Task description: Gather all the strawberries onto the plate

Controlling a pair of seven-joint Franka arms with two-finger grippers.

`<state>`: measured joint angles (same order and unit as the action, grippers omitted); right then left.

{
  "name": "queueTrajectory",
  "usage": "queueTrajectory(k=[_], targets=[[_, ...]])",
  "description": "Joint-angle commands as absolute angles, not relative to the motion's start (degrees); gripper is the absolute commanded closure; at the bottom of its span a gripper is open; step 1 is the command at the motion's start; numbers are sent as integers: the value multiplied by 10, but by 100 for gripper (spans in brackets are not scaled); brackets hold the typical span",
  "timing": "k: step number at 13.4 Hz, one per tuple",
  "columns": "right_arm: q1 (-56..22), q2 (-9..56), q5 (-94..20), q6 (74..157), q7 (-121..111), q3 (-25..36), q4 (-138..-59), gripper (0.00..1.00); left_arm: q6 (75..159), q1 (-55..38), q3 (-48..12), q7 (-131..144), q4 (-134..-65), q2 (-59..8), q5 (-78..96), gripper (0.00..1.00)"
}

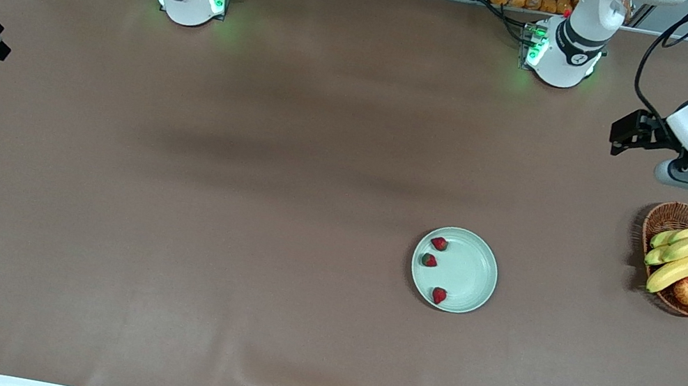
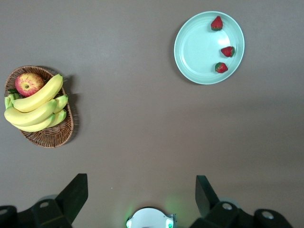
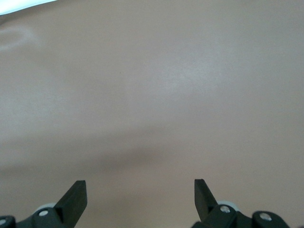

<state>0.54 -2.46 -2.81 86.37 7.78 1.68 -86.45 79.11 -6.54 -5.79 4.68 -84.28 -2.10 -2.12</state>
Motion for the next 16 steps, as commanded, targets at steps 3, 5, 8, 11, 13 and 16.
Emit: queueTrajectory(k=[3, 5, 8, 11, 13, 16], targets=[[-1, -19, -19, 853, 77, 20, -849, 0, 786, -71, -44, 31, -856, 0, -9, 0], [-2, -19, -19, 853, 77, 20, -850, 0, 787, -66, -45, 32, -854, 0, -6, 0], [0, -21, -19, 844, 74, 20, -850, 0, 792, -63, -46, 40, -853, 2, 20, 0], [0, -21, -19, 843, 75, 20, -850, 0, 792, -69, -44, 41, -853, 2, 20, 0], [-1, -22, -19, 842, 78, 20, -851, 0, 792, -70, -44, 42, -854, 2, 17, 0], [-1, -22, -19, 842, 79, 20, -851, 0, 792, -63, -47, 43, -853, 1, 18, 0]])
